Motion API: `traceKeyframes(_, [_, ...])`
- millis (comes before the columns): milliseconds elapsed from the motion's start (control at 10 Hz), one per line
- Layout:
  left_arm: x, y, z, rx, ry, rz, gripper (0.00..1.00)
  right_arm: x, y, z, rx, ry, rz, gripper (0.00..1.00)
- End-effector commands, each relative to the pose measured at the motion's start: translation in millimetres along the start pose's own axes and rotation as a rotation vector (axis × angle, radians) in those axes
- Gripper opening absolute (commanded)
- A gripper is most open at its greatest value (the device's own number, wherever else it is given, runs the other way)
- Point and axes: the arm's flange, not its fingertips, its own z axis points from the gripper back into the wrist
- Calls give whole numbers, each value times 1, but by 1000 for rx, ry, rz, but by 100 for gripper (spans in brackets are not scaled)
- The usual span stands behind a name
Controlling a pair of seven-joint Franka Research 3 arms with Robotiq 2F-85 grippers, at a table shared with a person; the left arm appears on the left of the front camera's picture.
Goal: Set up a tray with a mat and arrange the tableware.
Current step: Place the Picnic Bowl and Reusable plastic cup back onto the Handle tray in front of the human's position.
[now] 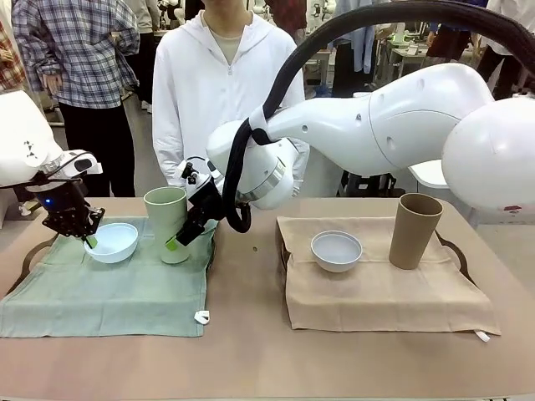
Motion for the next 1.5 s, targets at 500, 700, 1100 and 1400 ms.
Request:
traceKeyframes(500, [-2,7,10,-54,15,6,47,12,26,47,-124,218,-7,100])
traceKeyframes(700, [-6,6,17,-63,42,10,67,12,38,59,-101,261,-64,100])
traceKeyframes(1100, [-34,-26,73,-23,48,-108,87,34,77,101,-127,369,-395,100])
traceKeyframes(1400, [-55,-66,121,57,87,-206,87,69,106,151,-329,493,-698,100])
